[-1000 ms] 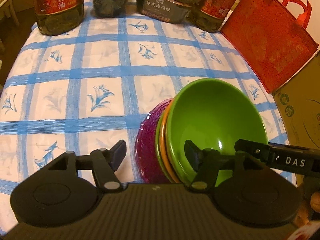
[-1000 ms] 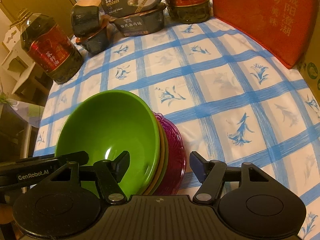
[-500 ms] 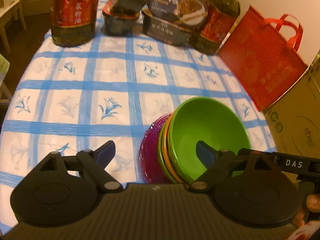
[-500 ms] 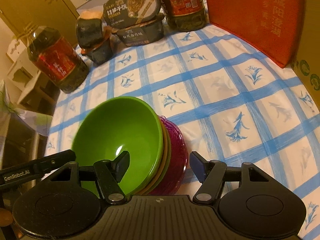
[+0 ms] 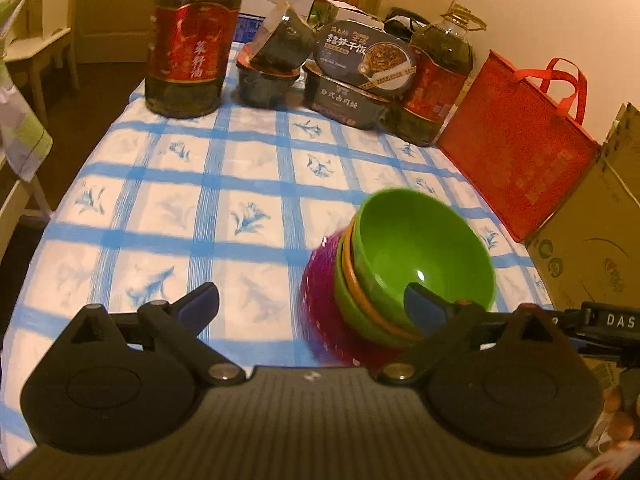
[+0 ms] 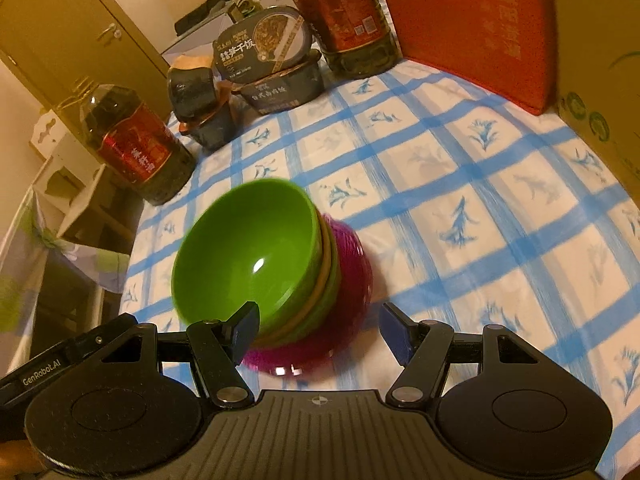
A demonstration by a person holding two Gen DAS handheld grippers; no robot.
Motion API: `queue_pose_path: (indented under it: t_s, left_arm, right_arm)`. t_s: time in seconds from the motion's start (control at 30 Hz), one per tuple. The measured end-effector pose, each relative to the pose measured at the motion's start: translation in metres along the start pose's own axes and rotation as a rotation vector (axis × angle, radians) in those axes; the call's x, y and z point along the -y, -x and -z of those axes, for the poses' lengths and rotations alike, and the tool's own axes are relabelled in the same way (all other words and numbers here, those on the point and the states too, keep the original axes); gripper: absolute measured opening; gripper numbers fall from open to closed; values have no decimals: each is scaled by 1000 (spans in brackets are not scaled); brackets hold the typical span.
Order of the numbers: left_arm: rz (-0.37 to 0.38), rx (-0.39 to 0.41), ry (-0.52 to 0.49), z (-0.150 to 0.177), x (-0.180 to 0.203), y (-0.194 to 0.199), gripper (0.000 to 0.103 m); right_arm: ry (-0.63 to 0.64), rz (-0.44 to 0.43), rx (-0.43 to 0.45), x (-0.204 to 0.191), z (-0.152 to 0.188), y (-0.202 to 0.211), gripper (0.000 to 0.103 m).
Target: Organize plates and bowls
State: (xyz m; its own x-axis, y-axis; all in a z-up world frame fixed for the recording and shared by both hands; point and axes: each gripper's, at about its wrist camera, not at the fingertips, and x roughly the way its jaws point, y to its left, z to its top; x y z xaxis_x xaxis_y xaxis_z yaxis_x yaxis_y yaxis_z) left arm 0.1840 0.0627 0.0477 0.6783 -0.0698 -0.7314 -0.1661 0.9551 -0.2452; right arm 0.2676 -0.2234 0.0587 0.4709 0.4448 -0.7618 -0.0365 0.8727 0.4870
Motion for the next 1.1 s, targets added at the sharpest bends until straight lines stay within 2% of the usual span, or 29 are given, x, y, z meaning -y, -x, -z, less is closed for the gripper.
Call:
queue_pose_path:
  t_s: [0.17, 0.37, 0.47, 0.67, 0.8, 0.9, 1.1]
  left_arm:
    - [-16, 17, -35, 30, 1, 14, 99]
    - [-9, -6, -61, 67, 6, 26, 99]
    - [-41, -1, -77, 85, 7, 31, 99]
    - [-80, -41, -86, 117, 2, 38, 99]
    - [-74, -84, -44, 129, -1, 41, 99]
    - [-106, -103, -54, 134, 3, 46, 99]
    - [-78, -73, -75, 139, 12, 54, 99]
  right_arm:
    - [35, 32, 26, 4, 34, 9, 66]
    - [115, 42, 32, -4, 71, 14, 66]
    - [170, 56, 33, -9, 87, 16, 66]
    - [232, 85, 32, -11, 113, 22, 66]
    - [272, 97, 13, -11, 130, 25, 66]
    - [302, 116, 2, -12, 142, 24, 66]
    - [304, 119, 4, -13, 154, 26, 66]
